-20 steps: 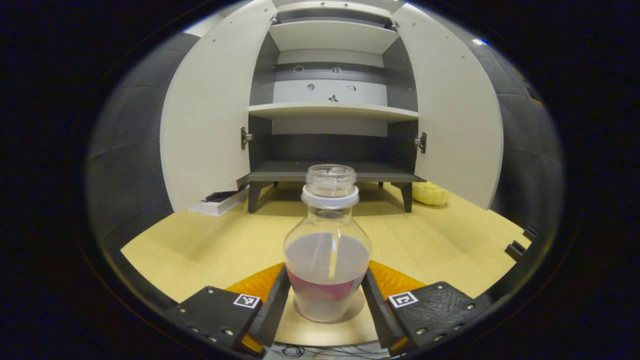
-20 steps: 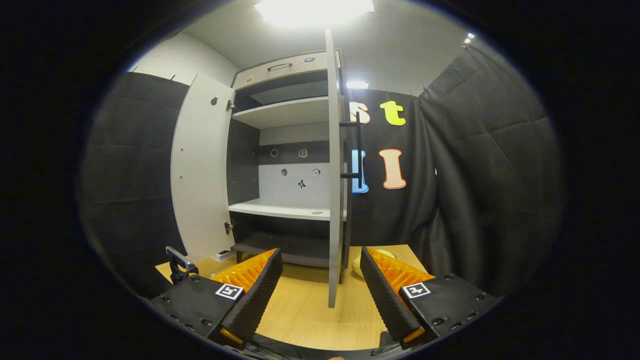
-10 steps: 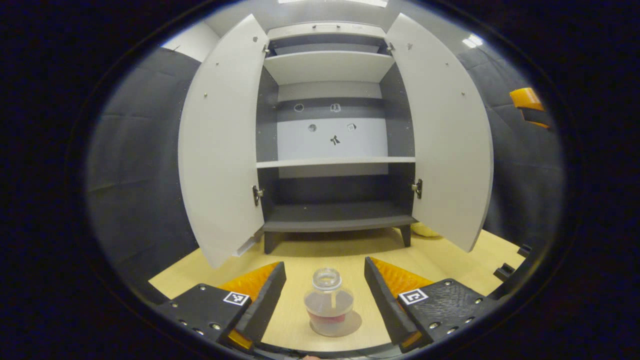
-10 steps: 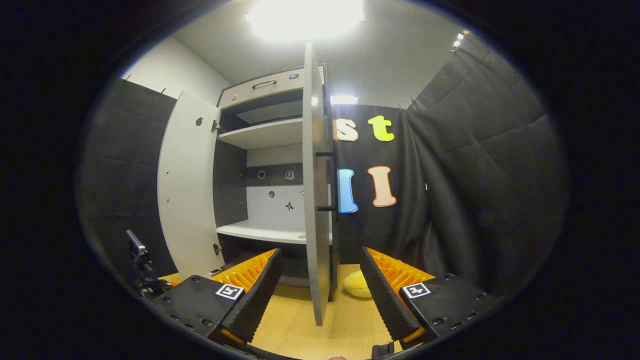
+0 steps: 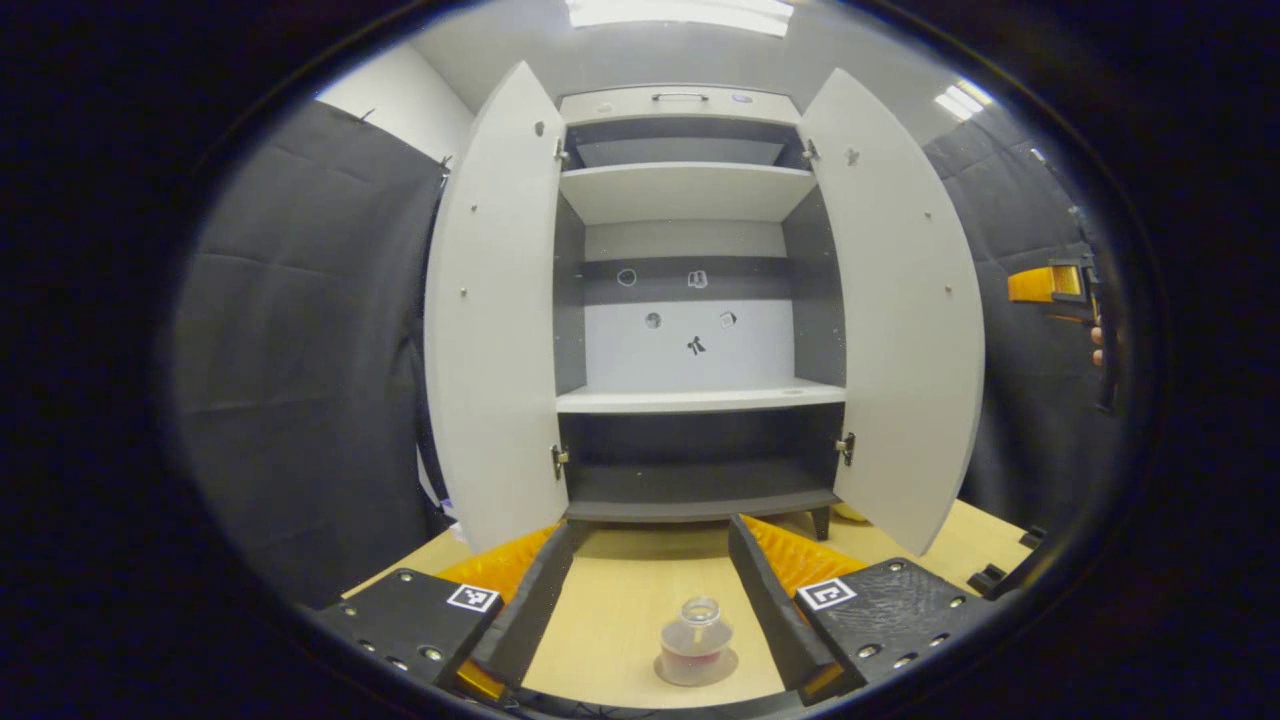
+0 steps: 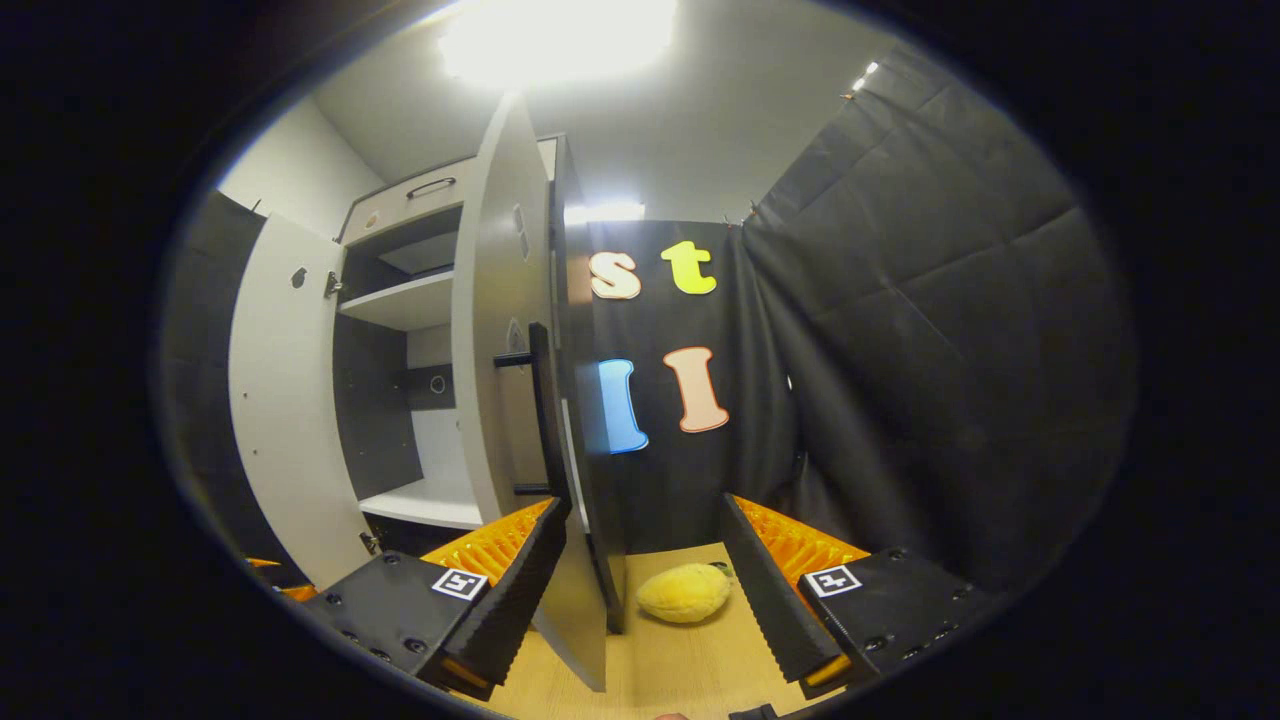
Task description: Grasp the bottle in the cabinet with the left hand and place it on the coaster, then close the right door with the right hand and the left door with the left hand.
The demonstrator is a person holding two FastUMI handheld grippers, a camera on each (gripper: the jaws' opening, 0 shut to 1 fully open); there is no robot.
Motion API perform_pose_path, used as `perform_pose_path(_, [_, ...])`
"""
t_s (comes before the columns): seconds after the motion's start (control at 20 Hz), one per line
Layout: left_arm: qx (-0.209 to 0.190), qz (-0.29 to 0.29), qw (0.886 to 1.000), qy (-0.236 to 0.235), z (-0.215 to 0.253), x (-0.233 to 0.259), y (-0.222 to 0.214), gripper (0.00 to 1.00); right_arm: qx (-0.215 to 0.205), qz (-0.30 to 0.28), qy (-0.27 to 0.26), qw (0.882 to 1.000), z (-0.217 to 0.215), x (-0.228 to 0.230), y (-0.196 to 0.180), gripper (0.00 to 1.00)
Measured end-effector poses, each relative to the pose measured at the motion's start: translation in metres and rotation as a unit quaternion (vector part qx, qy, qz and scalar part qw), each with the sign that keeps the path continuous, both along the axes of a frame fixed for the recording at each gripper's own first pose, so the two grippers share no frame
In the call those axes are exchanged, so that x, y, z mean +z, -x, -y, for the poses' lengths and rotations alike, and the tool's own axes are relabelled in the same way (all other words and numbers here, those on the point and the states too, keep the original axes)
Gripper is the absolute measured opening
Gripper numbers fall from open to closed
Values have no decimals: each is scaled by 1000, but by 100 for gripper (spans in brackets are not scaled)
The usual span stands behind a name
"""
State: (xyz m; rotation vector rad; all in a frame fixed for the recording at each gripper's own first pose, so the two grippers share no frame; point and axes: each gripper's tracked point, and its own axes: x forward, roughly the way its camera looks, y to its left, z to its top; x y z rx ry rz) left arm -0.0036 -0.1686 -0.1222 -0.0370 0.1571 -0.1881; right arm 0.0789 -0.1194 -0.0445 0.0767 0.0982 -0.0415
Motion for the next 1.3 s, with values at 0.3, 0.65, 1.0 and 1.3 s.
perform_pose_path(0.3, [34, -11, 999, -18, -63, -1, -11, 92, -58, 16, 41, 997, 9, 22, -32, 99])
perform_pose_path(0.65, [78, 0, 997, 10, -128, 4, -31, 92, -84, 9, 66, 994, -2, 24, -43, 97])
perform_pose_path(1.0, [88, 8, 996, -2, -170, 3, -55, 96, -100, 9, 79, 992, -16, 26, -38, 97])
perform_pose_path(1.3, [78, 10, 997, 2, -180, 1, -71, 99, -84, 10, 73, 994, -48, 25, -35, 97])
